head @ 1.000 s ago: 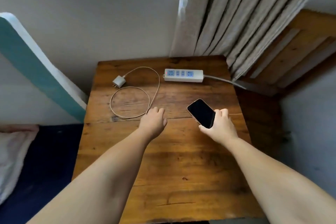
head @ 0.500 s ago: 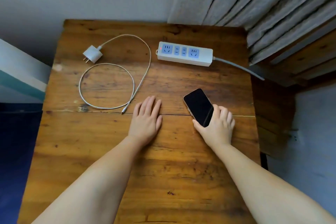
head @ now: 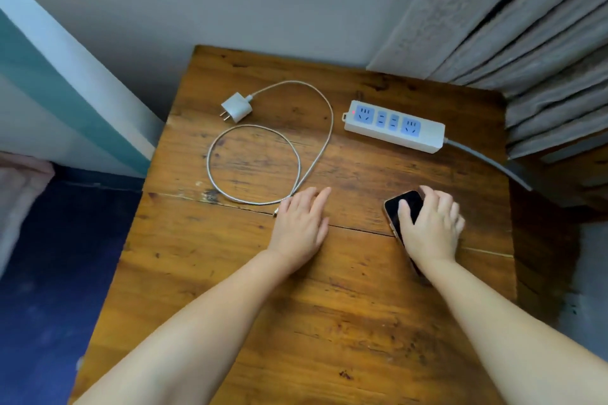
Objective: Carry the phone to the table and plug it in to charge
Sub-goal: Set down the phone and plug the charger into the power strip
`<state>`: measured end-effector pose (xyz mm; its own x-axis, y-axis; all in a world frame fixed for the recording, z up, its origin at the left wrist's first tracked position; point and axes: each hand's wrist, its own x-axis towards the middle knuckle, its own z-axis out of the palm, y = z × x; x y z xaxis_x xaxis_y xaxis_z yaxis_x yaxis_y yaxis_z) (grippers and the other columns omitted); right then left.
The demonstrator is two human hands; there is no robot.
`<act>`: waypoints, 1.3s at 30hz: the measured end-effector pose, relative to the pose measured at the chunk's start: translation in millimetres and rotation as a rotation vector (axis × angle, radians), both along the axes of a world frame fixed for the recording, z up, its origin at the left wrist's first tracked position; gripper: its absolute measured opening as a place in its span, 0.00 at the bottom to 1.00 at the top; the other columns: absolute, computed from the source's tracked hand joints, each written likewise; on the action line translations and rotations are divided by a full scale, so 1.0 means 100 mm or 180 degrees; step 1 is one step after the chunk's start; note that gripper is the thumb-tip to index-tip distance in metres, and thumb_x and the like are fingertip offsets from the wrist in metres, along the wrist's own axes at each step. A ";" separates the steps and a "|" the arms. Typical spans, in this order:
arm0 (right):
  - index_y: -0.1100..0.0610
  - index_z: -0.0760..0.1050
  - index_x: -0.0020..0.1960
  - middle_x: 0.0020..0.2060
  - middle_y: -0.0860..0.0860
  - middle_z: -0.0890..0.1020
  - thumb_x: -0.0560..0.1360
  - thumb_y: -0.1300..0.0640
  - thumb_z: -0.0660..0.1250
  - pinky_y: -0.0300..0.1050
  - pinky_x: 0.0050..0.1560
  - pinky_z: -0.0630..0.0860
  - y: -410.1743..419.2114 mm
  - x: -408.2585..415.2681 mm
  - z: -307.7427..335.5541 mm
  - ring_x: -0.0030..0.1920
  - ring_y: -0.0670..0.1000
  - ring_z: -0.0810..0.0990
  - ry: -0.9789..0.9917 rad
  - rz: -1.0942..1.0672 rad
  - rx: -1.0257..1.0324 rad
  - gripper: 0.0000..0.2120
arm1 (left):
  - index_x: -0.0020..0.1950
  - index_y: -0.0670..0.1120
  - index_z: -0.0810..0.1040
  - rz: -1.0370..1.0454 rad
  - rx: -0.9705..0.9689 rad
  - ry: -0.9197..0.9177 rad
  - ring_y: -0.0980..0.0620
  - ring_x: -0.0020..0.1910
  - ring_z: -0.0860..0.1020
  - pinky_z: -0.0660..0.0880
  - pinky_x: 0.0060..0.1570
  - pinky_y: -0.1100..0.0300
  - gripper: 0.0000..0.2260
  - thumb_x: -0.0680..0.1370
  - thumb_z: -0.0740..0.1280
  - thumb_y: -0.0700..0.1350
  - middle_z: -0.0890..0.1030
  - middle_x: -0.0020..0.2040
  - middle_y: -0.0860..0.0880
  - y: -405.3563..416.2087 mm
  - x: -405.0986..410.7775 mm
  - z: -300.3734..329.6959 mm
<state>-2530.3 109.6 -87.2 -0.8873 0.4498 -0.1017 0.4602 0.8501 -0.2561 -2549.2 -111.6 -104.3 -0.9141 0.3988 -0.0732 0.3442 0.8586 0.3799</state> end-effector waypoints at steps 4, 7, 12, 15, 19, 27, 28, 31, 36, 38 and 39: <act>0.55 0.69 0.65 0.60 0.55 0.74 0.78 0.48 0.57 0.58 0.68 0.61 -0.54 -0.74 0.10 0.63 0.55 0.70 0.0336 0.0639 -0.0221 0.19 | 0.59 0.44 0.71 0.0455 -0.0413 -0.0088 0.43 0.55 0.73 0.68 0.56 0.49 0.19 0.74 0.64 0.54 0.75 0.56 0.44 -0.37 -0.26 0.04; 0.54 0.71 0.63 0.59 0.54 0.76 0.77 0.51 0.58 0.56 0.67 0.62 -1.03 -1.29 0.12 0.63 0.54 0.71 0.0437 0.1203 -0.0326 0.16 | 0.54 0.46 0.71 0.0287 -0.0794 -0.0259 0.43 0.56 0.70 0.65 0.56 0.50 0.18 0.73 0.62 0.58 0.73 0.54 0.45 -0.63 -0.38 -0.06; 0.54 0.71 0.65 0.62 0.56 0.75 0.76 0.57 0.61 0.59 0.66 0.63 -1.63 -2.00 0.05 0.64 0.58 0.70 0.0429 0.2130 -0.0259 0.17 | 0.43 0.46 0.74 0.0156 -0.0382 0.0244 0.43 0.43 0.76 0.73 0.47 0.51 0.07 0.72 0.67 0.49 0.78 0.42 0.46 -0.91 -0.34 -0.20; 0.50 0.64 0.71 0.69 0.54 0.69 0.75 0.57 0.61 0.59 0.69 0.59 -1.88 -2.30 -0.05 0.69 0.58 0.65 0.0098 0.2691 -0.0238 0.24 | 0.41 0.46 0.74 0.0297 -0.0158 0.0509 0.45 0.41 0.76 0.71 0.45 0.54 0.06 0.72 0.67 0.48 0.78 0.40 0.48 -1.03 -0.29 -0.29; 0.46 0.54 0.74 0.74 0.53 0.62 0.76 0.52 0.61 0.65 0.72 0.48 -2.16 -2.48 -0.23 0.74 0.57 0.57 -0.0604 0.3072 -0.0110 0.29 | 0.41 0.46 0.74 0.0338 -0.0056 0.0619 0.45 0.40 0.76 0.71 0.44 0.53 0.08 0.74 0.62 0.49 0.78 0.40 0.47 -1.10 -0.28 -0.33; 0.52 0.67 0.65 0.58 0.58 0.74 0.71 0.46 0.69 0.52 0.52 0.69 -2.22 -2.41 0.01 0.55 0.61 0.76 -0.0265 0.2799 -0.0143 0.26 | 0.42 0.45 0.74 0.0474 0.0128 0.0213 0.44 0.42 0.76 0.72 0.47 0.52 0.05 0.74 0.66 0.46 0.78 0.42 0.46 -1.08 -0.27 -0.24; 0.53 0.68 0.64 0.57 0.57 0.75 0.70 0.45 0.69 0.50 0.47 0.70 -2.16 -2.40 0.08 0.53 0.61 0.76 -0.0199 0.2664 -0.0338 0.26 | 0.43 0.45 0.74 0.0498 0.0164 0.0123 0.43 0.43 0.76 0.72 0.47 0.51 0.05 0.74 0.66 0.46 0.78 0.42 0.46 -1.08 -0.27 -0.22; 0.55 0.71 0.62 0.55 0.56 0.78 0.70 0.45 0.70 0.48 0.46 0.73 -1.80 -2.45 0.36 0.52 0.57 0.77 -0.0383 0.2173 -0.0739 0.25 | 0.44 0.45 0.73 0.0574 0.0323 -0.0111 0.44 0.45 0.74 0.68 0.48 0.51 0.05 0.76 0.63 0.46 0.77 0.42 0.46 -0.97 -0.31 -0.10; 0.59 0.69 0.67 0.55 0.55 0.79 0.71 0.50 0.69 0.45 0.46 0.71 -0.75 -2.42 0.75 0.51 0.55 0.77 -0.0977 0.1620 -0.0771 0.27 | 0.45 0.43 0.74 0.0817 0.0570 -0.0277 0.41 0.41 0.75 0.67 0.49 0.51 0.07 0.77 0.63 0.47 0.79 0.38 0.42 -0.56 -0.35 0.01; 0.60 0.66 0.68 0.55 0.55 0.79 0.71 0.50 0.71 0.45 0.48 0.70 -0.31 -2.32 0.85 0.54 0.56 0.77 -0.1055 0.1477 -0.0622 0.30 | 0.47 0.43 0.74 0.0845 0.0601 -0.0308 0.41 0.41 0.75 0.66 0.50 0.52 0.08 0.78 0.62 0.47 0.79 0.38 0.42 -0.37 -0.34 -0.01; 0.60 0.67 0.67 0.55 0.55 0.79 0.70 0.49 0.72 0.45 0.49 0.70 -0.14 -2.28 0.87 0.53 0.55 0.77 -0.1096 0.1428 -0.0507 0.30 | 0.49 0.44 0.75 0.0864 0.0586 -0.0334 0.41 0.42 0.75 0.66 0.51 0.53 0.08 0.78 0.61 0.48 0.80 0.39 0.43 -0.30 -0.34 -0.03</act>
